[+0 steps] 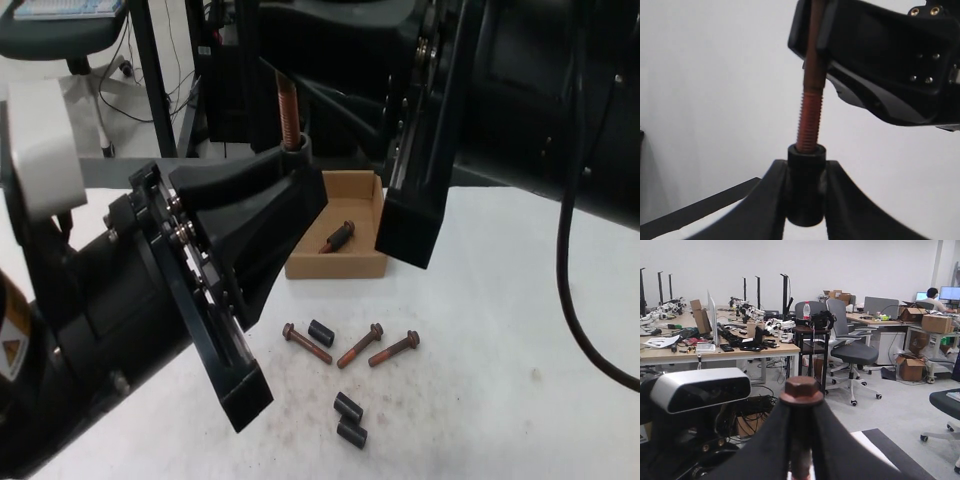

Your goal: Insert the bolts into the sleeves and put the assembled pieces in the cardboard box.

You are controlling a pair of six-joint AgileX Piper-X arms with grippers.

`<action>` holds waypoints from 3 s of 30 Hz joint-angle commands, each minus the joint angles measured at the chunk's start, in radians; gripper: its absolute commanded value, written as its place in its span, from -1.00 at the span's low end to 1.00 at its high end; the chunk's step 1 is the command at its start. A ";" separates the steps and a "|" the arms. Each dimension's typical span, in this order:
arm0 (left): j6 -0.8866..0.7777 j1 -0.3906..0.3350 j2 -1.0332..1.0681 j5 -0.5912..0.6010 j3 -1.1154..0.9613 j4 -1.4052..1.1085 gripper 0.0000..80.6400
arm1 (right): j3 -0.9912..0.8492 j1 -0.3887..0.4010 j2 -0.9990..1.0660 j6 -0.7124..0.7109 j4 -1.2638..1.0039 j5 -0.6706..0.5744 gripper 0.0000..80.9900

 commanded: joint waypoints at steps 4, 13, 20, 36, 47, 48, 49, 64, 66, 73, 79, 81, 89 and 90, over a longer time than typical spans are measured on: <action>-0.002 0.002 -0.004 -0.009 -0.012 -0.019 -0.99 | -0.001 -0.009 -0.004 0.000 0.011 -0.006 -0.98; -0.002 0.002 -0.004 -0.015 -0.014 -0.028 -0.99 | -0.001 -0.021 -0.004 0.000 0.117 -0.008 -0.98; -0.002 0.002 -0.004 -0.015 -0.014 -0.028 -0.99 | -0.001 -0.021 -0.004 0.000 0.117 -0.008 -0.98; 0.064 0.002 -0.004 -0.061 -0.013 -0.079 -0.99 | -0.001 -0.021 -0.004 0.000 0.117 0.002 -0.15; 0.067 0.002 -0.004 -0.123 -0.013 -0.010 -0.99 | -0.001 -0.021 -0.004 0.000 0.107 0.039 -0.15; 0.073 0.002 -0.004 -0.140 -0.013 0.013 -0.99 | -0.001 -0.023 -0.004 0.000 0.108 0.039 -0.15; 0.091 0.005 -0.004 -0.151 -0.013 0.036 -0.99 | -0.001 -0.023 -0.004 0.000 0.108 0.039 -0.15; 0.136 0.226 0.114 -0.097 -0.232 0.519 -0.99 | -0.001 -0.023 -0.019 0.005 0.108 0.288 -0.99; 0.136 0.253 0.195 -0.023 -0.301 0.564 -0.99 | -0.001 -0.023 -0.022 0.005 0.108 0.313 -0.99; 0.125 0.296 0.566 0.083 -0.596 0.747 -0.99 | -0.001 -0.023 -0.048 0.000 0.171 0.455 -0.99; 0.088 0.298 0.912 0.083 -0.928 0.987 -0.99 | -0.001 -0.093 -0.148 -0.138 0.341 0.786 -0.99; 0.088 0.298 1.027 0.081 -1.044 1.026 -0.99 | -0.001 -0.147 -0.178 -0.142 0.407 0.786 -0.99; 0.088 0.298 1.395 0.045 -1.492 1.235 -0.99 | -0.001 -0.372 -0.223 -0.006 0.667 0.768 -0.99; 0.088 0.298 1.425 0.034 -1.531 1.270 -0.99 | -0.001 -0.397 -0.223 0.010 0.684 0.753 -0.99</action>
